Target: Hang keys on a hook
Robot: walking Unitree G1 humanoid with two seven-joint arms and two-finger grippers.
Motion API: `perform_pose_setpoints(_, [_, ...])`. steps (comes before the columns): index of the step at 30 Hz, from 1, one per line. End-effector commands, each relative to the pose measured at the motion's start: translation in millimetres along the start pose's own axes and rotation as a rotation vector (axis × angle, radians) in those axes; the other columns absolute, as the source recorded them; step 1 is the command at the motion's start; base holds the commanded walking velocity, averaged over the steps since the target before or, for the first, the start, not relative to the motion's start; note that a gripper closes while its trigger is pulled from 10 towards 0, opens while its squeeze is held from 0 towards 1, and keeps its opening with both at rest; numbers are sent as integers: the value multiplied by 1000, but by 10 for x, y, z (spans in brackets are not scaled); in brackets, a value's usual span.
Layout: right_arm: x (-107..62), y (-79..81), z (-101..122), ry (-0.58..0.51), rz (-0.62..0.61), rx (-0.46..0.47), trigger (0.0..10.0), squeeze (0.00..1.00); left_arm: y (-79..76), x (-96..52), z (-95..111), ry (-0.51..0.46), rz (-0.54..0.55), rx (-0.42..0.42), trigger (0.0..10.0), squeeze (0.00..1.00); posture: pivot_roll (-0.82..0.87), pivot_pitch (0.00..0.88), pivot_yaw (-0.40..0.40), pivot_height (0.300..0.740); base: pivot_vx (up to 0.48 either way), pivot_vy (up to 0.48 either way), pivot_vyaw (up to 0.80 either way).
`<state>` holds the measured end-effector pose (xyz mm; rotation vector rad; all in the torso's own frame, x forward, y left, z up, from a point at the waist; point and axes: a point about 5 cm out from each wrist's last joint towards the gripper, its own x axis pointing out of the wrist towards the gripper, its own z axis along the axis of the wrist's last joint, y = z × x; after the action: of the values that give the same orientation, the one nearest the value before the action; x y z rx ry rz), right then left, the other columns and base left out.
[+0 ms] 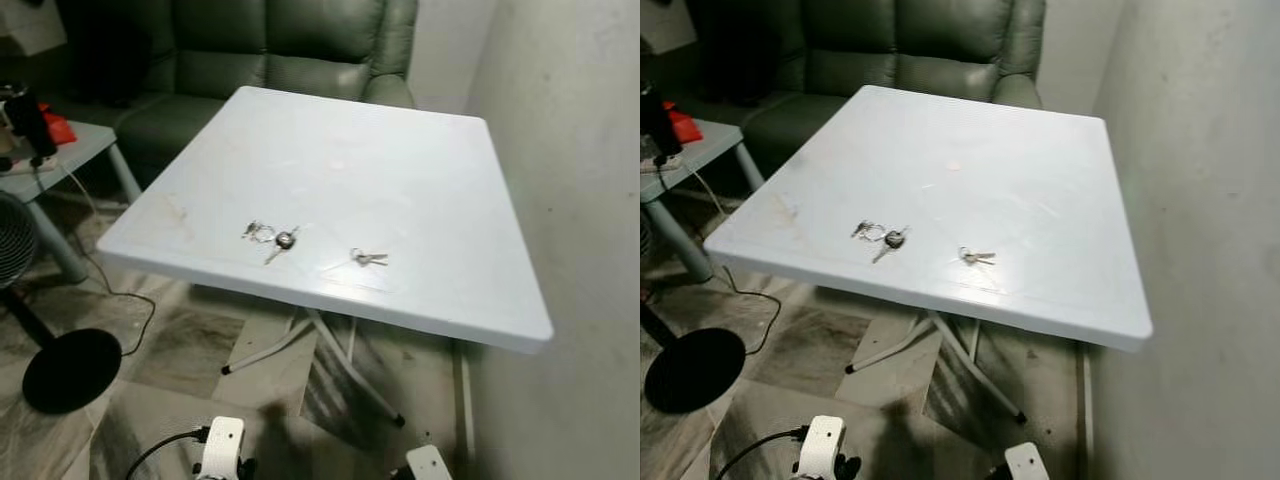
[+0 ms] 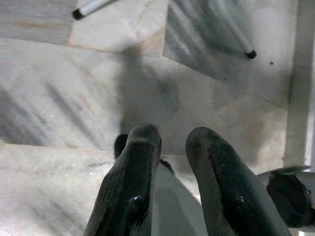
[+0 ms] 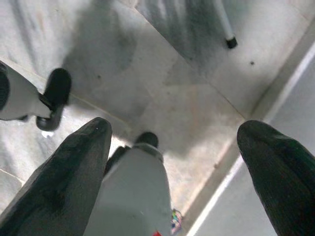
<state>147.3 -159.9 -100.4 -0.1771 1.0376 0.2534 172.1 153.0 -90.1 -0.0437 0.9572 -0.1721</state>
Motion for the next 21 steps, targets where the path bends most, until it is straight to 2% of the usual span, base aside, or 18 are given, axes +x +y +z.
perform_pose_setpoints(1, [-5,-25,-4,-4,-4,17,10000,0,18,3,33,-7,5,-3,10000,0,-16,0,-50,740,0,469,0])
perform_pose_setpoints(21, [-8,-37,-2,-11,-4,38,10000,0,29,0,27,-8,9,-27,10000,0,-12,0,-54,740,0,472,0])
